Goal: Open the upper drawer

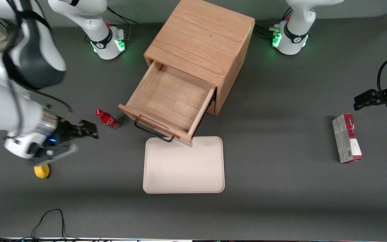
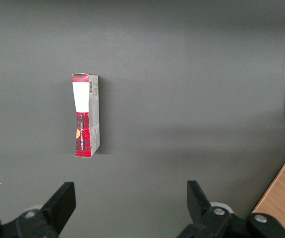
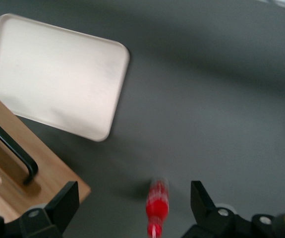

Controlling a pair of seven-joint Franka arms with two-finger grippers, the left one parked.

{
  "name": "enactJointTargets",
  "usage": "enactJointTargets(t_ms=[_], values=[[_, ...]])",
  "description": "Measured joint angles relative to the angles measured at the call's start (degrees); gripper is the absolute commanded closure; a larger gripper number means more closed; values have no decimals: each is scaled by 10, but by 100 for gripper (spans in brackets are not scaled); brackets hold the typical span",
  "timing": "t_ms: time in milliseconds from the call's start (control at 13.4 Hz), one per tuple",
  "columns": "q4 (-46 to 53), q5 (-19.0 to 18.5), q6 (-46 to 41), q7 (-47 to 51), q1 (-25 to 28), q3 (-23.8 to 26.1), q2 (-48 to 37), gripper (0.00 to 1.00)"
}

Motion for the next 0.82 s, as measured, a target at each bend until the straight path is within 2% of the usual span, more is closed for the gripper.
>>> enactJointTargets(t_ms=[224,448,597,821], values=[[-142,6,-6,91,-1,-33,-125,0],[-247,4,-4,113,-1,-43,-233,0],[-286,4,-3,113,-1,-52,-283,0],[-302,3,5,102,-1,-67,-302,0]])
